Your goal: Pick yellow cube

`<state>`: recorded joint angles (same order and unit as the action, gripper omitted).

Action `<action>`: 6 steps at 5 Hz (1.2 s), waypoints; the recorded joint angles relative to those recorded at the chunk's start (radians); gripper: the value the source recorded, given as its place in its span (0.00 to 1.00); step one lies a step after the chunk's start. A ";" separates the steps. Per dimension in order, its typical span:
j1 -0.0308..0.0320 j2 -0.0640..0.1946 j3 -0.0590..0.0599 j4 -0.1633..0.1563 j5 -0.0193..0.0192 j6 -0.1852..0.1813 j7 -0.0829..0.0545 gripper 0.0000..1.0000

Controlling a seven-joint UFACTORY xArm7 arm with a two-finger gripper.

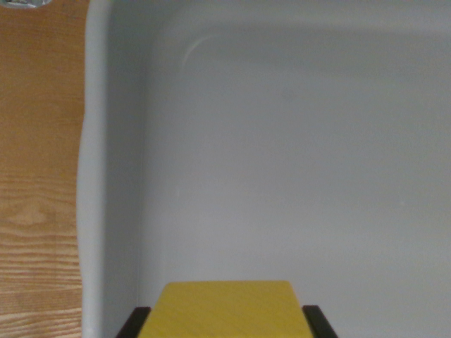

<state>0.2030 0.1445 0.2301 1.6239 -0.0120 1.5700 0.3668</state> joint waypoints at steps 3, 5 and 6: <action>-0.0013 -0.017 0.002 0.050 0.0051 0.067 -0.002 1.00; -0.0018 -0.025 0.003 0.071 0.0072 0.095 -0.003 1.00; -0.0018 -0.025 0.003 0.071 0.0072 0.095 -0.003 1.00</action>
<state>0.2012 0.1198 0.2331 1.6946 -0.0049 1.6648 0.3633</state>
